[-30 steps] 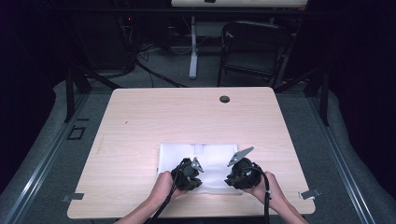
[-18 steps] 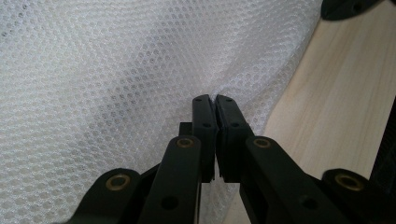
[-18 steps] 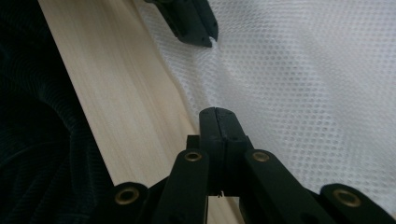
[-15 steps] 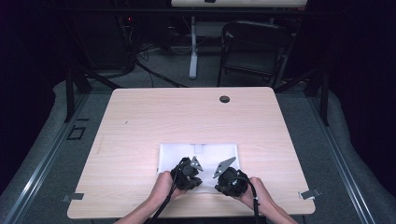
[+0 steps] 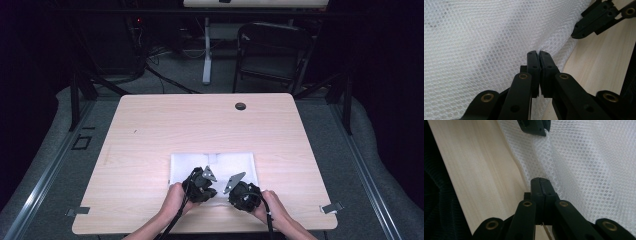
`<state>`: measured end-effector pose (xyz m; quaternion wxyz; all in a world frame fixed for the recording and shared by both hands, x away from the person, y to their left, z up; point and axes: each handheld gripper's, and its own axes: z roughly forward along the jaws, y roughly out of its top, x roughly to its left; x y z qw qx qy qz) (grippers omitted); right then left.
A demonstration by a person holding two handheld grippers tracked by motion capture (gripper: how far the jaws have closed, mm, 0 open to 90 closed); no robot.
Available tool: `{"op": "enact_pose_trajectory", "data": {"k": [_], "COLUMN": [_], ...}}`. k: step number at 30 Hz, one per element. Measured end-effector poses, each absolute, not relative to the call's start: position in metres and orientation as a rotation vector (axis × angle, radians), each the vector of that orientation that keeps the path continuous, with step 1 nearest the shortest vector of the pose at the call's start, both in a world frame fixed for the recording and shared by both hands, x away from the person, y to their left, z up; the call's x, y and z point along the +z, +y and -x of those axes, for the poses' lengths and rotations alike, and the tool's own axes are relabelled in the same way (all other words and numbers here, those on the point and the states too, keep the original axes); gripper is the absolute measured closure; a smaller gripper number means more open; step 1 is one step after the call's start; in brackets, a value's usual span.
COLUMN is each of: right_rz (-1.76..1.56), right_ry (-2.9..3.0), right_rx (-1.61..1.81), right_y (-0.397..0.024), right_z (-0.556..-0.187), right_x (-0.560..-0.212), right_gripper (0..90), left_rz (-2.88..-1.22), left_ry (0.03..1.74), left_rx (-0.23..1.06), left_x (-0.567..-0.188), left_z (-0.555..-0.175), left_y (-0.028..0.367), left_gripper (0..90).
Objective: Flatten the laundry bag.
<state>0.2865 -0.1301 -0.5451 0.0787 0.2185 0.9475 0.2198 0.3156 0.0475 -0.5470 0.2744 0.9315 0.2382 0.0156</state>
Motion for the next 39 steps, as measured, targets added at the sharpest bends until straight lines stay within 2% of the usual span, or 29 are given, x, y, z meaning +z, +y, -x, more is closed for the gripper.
{"op": "enact_pose_trajectory", "data": {"k": [16, 39], "right_rz": [-0.663, -0.67], "right_ry": [2.84, 2.877], "right_rx": [0.605, 0.592], "right_y": [-0.13, -0.131], "right_z": [-0.29, -0.289], "right_x": [-0.555, -0.554], "right_gripper": [90.0, 90.0], "left_rz": [-2.51, -2.418], "left_ry": [0.635, 0.715], "left_rx": [0.052, 0.068], "left_x": [-0.545, -0.527], "left_z": [-0.315, -0.327], "left_y": [0.048, 0.059], "left_gripper": [88.1, 88.2]}}
